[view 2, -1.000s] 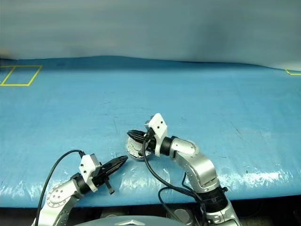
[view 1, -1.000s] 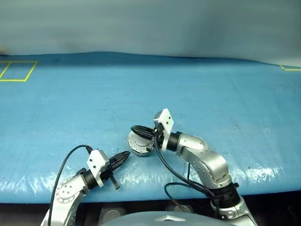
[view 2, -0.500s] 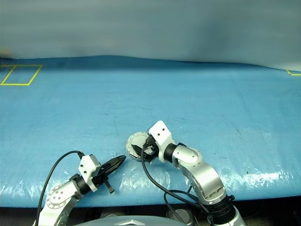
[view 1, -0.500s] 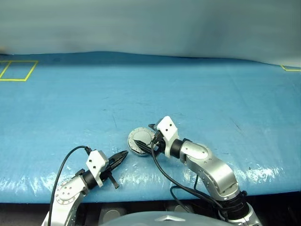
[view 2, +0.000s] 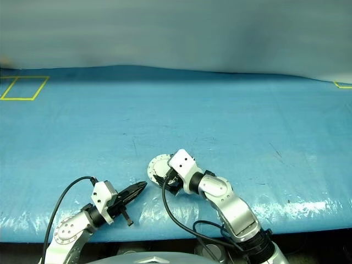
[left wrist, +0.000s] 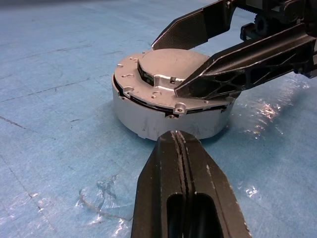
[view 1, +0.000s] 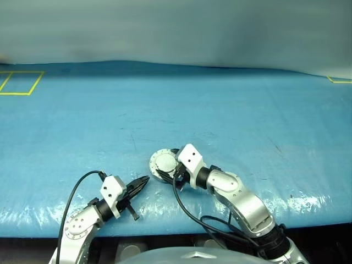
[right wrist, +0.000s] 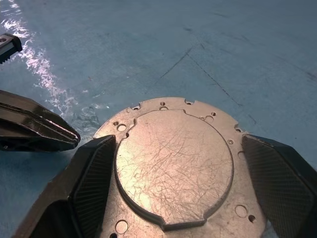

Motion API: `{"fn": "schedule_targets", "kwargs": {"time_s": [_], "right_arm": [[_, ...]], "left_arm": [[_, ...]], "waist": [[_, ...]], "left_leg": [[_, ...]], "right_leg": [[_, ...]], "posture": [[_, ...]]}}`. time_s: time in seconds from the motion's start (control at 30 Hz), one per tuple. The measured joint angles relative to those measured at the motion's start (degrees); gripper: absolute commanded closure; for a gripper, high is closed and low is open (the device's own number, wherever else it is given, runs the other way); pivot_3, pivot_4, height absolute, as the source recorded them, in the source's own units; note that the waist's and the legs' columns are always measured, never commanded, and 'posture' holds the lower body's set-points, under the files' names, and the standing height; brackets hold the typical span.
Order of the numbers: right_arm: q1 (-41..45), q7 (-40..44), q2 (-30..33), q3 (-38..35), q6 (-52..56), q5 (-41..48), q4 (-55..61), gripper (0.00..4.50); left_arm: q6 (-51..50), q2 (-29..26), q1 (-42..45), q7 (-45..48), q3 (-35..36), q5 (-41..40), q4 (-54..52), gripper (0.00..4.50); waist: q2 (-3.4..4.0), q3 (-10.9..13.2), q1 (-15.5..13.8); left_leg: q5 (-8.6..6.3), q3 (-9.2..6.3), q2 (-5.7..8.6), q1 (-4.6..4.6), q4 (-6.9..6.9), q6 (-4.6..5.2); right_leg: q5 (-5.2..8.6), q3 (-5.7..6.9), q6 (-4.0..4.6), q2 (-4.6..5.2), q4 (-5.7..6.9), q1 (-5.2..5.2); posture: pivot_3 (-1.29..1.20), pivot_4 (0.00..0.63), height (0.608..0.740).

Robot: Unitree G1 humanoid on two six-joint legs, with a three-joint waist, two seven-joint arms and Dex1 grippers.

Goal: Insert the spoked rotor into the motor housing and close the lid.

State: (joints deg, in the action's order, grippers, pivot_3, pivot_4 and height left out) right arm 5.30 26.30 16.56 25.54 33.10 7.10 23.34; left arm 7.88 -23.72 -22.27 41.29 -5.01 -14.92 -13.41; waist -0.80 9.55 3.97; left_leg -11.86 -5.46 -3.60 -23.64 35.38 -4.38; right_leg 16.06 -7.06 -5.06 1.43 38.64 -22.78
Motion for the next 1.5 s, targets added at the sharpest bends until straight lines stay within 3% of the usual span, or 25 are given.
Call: {"fn": "schedule_targets", "kwargs": {"time_s": [0.07, 0.97, 1.23, 1.5], "right_arm": [[-0.15, -0.03, -0.57, 0.09, -0.28, -0.01, -0.14, 1.46], [1.71, -2.39, -1.29, 2.82, 3.79, -4.46, 0.3, 1.46], [1.89, -2.26, -1.29, 2.56, 3.93, -4.23, -0.02, 1.46], [2.28, -2.04, -1.33, 2.75, 3.86, -4.2, -0.51, 1.46]], "left_arm": [[-0.08, -0.02, -0.14, 0.0, 0.18, -0.29, -0.01, 4.5], [-1.84, 0.13, 0.14, -0.57, 0.84, -2.34, -0.13, 4.5], [-23.31, -0.85, 3.78, -10.49, 7.23, -9.81, -7.51, 4.5], [-46.1, -2.84, 18.57, -13.94, 10.26, -24.53, -11.13, 4.5]], "waist": [[-0.02, -0.01, -0.01], [-0.23, -0.17, -0.04], [-0.33, -0.23, -0.04], [-0.42, -0.28, 0.06]], "left_leg": [[0.0, 0.0, 0.0, 0.01, 0.01, 0.0], [0.0, 0.0, 0.0, 0.18, 0.08, -0.01], [0.0, -0.03, 0.0, 0.22, 0.12, 0.0], [0.01, -0.02, 0.01, 0.31, 0.15, -0.01]], "right_leg": [[0.0, 0.0, 0.0, 0.0, 0.0, 0.01], [0.0, 0.0, 0.0, 0.02, 0.0, -0.06], [-0.01, 0.02, -0.01, 0.01, 0.0, 0.0], [-0.04, 0.02, -0.06, 0.01, 0.01, 0.16]], "posture": [[0.0, 0.15, 0.74], [0.0, 0.15, 0.74], [0.0, 0.15, 0.74], [0.0, 0.15, 0.74]]}}
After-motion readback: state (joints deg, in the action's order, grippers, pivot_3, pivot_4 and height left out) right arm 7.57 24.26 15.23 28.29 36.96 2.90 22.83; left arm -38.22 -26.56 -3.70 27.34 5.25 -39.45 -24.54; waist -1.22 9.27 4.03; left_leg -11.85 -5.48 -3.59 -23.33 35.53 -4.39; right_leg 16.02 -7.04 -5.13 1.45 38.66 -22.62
